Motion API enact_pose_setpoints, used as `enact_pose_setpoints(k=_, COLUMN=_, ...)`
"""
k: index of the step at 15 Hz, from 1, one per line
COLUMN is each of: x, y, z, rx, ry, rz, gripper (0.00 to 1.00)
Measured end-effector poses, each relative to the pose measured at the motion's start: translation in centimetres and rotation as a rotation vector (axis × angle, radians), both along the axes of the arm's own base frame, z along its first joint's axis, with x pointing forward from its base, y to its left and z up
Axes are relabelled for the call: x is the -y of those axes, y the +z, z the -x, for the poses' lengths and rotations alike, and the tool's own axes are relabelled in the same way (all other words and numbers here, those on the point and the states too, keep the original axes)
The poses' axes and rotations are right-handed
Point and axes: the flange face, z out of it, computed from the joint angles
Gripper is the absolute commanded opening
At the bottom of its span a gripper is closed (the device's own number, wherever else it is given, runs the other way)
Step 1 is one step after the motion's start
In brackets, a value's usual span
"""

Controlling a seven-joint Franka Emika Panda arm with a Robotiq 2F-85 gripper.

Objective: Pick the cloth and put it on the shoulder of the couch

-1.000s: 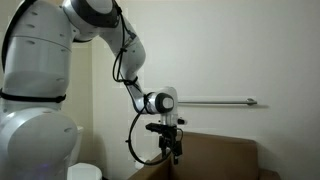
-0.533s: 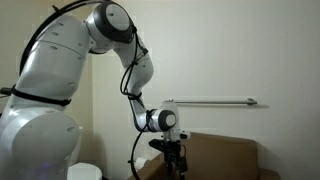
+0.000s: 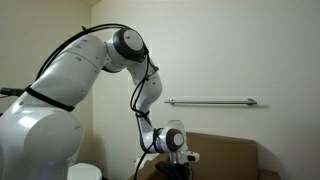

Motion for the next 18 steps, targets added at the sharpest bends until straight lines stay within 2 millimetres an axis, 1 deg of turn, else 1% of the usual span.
enact_pose_setpoints(k=2, x=0.2, y=-0.8, z=-0.2, rx=-0.010, ry=-0.004, rz=0.004, gripper=1.00)
enact_pose_setpoints(k=7, x=0.2, y=-0.8, z=-0.4, rx=-0.005, ry=-0.008, rz=0.006, gripper=1.00)
enact_pose_setpoints(k=10, x=0.7, y=-0.8, z=-1.3, rx=0.018, ry=-0.031, rz=0.009, gripper=1.00)
enact_pose_setpoints(k=15, x=3.0, y=-1.1, z=-4.2, rx=0.145, ry=-0.028, rz=0.004, gripper=1.00)
enact_pose_setpoints(k=18, x=5.4, y=-1.7, z=-5.9, rx=0.202, ry=0.011, rz=-0.055, gripper=1.00)
